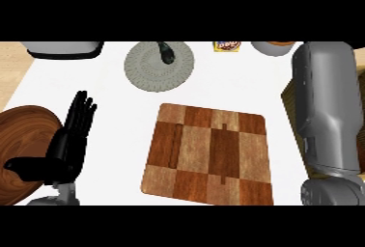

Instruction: Pick the cupcake from the cutting board and place it in the basket

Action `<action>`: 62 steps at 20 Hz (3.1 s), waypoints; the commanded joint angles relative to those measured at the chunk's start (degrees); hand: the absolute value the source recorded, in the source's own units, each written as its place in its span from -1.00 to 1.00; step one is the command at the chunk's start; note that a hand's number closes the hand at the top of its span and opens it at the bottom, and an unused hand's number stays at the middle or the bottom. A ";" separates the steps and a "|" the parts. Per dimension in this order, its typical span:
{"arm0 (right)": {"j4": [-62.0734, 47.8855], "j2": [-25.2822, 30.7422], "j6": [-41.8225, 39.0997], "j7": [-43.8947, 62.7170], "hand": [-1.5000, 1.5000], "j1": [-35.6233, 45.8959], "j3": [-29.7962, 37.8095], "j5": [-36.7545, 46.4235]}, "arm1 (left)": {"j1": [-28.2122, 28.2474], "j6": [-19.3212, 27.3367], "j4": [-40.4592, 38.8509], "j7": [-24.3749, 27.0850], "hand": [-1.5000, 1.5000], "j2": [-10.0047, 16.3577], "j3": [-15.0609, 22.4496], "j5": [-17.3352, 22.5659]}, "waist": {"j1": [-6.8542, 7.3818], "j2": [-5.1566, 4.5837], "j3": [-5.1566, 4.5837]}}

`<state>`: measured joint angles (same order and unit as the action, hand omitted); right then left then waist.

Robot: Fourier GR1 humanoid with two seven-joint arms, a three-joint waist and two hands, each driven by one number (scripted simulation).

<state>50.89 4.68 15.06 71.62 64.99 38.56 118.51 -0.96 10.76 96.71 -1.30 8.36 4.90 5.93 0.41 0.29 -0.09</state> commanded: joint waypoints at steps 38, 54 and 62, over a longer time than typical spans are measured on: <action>29.38 -4.68 7.63 8.33 -1.00 -31.48 -10.16 -11.56 | -0.50 -1.61 -0.55 0.54 0.00 -0.30 -2.04 -0.20 | 0.29 -0.29 0.09; 52.87 -4.68 -7.88 13.59 -1.00 -31.31 -16.89 8.33 | -1.41 -0.06 -0.56 -1.31 0.00 -1.88 -0.01 -2.54 | 0.25 0.16 0.04; 72.86 -4.68 -18.08 11.91 -1.00 -39.71 -29.72 9.51 | 2.02 -1.17 0.70 -0.22 0.00 -1.84 -0.20 -1.50 | 0.14 0.42 0.03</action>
<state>116.08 -0.02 7.95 71.66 26.25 15.42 127.08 -0.45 9.91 95.99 -0.72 6.34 4.44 4.20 0.38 0.53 -0.06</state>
